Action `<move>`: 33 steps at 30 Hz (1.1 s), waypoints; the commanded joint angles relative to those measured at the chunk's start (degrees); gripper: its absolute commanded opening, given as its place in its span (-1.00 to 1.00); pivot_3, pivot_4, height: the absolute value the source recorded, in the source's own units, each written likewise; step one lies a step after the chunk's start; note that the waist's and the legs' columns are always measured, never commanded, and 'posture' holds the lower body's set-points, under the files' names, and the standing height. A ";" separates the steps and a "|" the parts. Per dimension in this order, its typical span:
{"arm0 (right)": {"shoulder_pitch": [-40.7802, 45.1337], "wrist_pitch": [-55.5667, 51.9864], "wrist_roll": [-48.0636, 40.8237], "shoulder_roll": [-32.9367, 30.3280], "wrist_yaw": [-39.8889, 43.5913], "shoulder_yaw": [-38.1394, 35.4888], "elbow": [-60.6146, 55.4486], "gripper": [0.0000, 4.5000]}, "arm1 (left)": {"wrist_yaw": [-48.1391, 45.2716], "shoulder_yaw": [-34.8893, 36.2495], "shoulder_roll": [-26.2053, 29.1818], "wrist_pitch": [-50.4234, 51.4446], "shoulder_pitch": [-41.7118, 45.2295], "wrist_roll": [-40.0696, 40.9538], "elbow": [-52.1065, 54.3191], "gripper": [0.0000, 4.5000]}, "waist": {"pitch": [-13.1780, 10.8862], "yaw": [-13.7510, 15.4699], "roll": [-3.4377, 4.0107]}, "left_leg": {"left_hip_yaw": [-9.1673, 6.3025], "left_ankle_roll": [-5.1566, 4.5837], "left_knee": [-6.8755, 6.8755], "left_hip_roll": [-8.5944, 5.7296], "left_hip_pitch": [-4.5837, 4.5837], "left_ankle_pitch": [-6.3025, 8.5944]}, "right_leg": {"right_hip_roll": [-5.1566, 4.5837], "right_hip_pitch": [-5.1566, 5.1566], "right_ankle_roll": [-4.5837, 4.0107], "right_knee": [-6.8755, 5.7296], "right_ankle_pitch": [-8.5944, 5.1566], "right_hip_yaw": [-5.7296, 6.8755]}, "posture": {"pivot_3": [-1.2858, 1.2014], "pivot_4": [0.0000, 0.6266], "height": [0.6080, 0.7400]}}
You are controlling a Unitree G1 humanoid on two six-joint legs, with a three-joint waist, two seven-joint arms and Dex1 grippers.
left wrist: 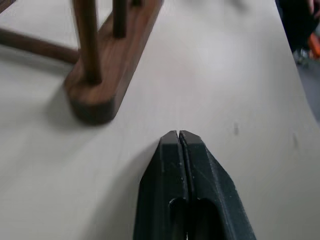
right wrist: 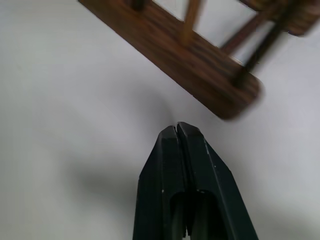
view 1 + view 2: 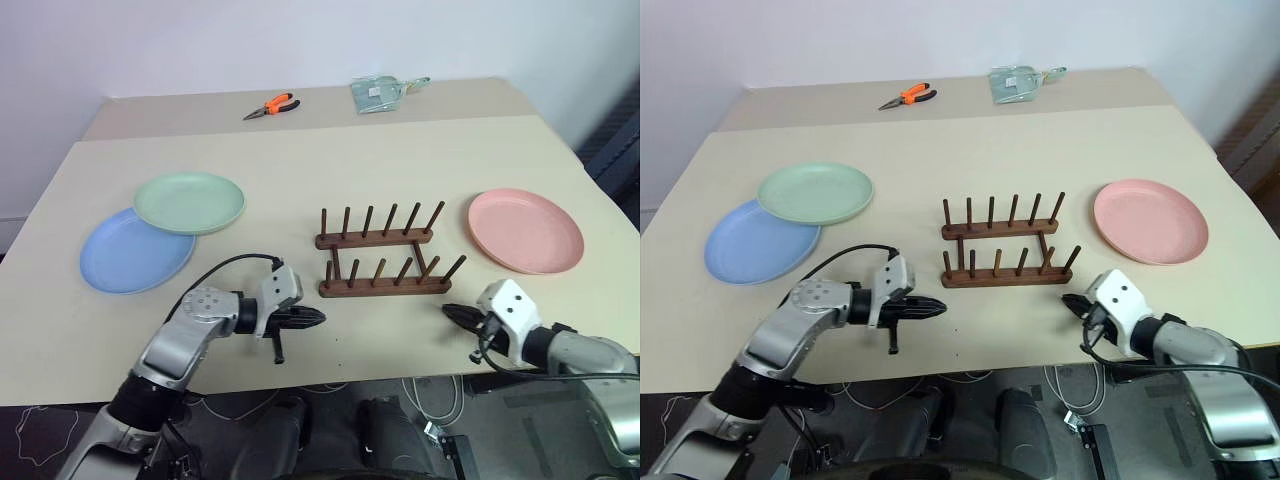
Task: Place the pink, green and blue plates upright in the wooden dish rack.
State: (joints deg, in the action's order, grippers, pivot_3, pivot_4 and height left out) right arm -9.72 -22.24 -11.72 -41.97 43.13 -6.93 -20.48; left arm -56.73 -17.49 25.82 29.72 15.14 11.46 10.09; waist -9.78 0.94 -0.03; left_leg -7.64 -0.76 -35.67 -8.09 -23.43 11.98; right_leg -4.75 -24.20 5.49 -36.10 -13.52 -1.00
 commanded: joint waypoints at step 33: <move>20.10 5.57 17.19 0.66 -13.19 2.51 17.83 0.88 | 30.01 4.45 -9.68 -12.60 11.54 -11.74 -27.19 -1.00 | 0.34 -0.18 -0.17 | -0.01 0.02 -0.22 0.00 0.16 0.02 | 0.09 0.19 0.22 -0.12 0.17 0.05 | 0.03 -0.52 0.83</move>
State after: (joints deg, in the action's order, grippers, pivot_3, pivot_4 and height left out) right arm 11.10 -15.80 5.26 -40.00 30.11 -1.83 -0.20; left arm -28.22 -13.99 15.45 15.81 27.57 1.68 -14.36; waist -9.44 0.75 -0.20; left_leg -7.66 -0.73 -35.89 -8.09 -23.27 12.00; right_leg -4.66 -24.00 5.71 -36.22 -13.35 -0.95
